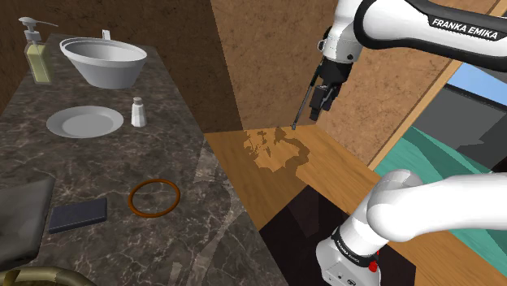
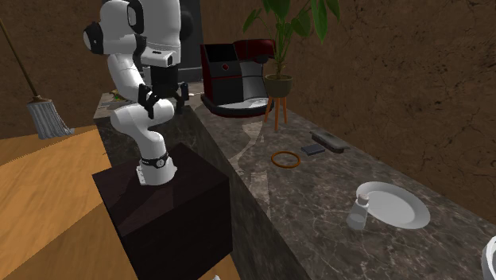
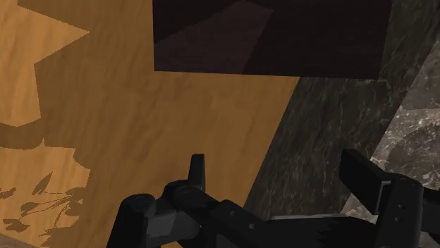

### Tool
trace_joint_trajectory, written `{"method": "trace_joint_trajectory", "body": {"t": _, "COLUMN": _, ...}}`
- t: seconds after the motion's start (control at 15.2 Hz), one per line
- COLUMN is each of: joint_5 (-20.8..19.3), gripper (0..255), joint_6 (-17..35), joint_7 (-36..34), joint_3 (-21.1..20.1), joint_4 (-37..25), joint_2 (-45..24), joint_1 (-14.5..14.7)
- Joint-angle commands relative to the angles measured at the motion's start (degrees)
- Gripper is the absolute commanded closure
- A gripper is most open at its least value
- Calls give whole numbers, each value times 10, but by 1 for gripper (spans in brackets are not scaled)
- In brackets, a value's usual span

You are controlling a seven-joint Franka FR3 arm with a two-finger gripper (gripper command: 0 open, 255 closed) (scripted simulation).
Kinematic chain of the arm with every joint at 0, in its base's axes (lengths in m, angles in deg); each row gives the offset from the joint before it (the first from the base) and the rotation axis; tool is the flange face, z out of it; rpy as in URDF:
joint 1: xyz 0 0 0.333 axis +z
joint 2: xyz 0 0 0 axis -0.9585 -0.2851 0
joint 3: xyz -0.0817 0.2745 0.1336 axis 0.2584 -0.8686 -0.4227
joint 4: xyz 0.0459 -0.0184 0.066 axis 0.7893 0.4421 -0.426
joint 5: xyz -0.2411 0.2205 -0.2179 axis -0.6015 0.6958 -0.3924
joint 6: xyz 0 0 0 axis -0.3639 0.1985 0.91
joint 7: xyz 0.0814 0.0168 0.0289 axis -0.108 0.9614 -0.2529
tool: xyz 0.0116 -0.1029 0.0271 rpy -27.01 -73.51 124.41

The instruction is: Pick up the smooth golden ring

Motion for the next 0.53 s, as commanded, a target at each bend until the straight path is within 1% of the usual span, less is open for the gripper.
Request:
{"method": "trace_joint_trajectory", "body": {"t": 0.0, "joint_5": 0, "gripper": 0, "joint_6": 0, "joint_7": 0, "joint_3": 0, "joint_4": 0, "joint_2": 0, "joint_1": 0}}
{"method": "trace_joint_trajectory", "body": {"t": 0.46, "joint_5": 94, "gripper": 0, "joint_6": 36, "joint_7": -194, "joint_3": -96, "joint_4": 78, "joint_2": 44, "joint_1": -2}}
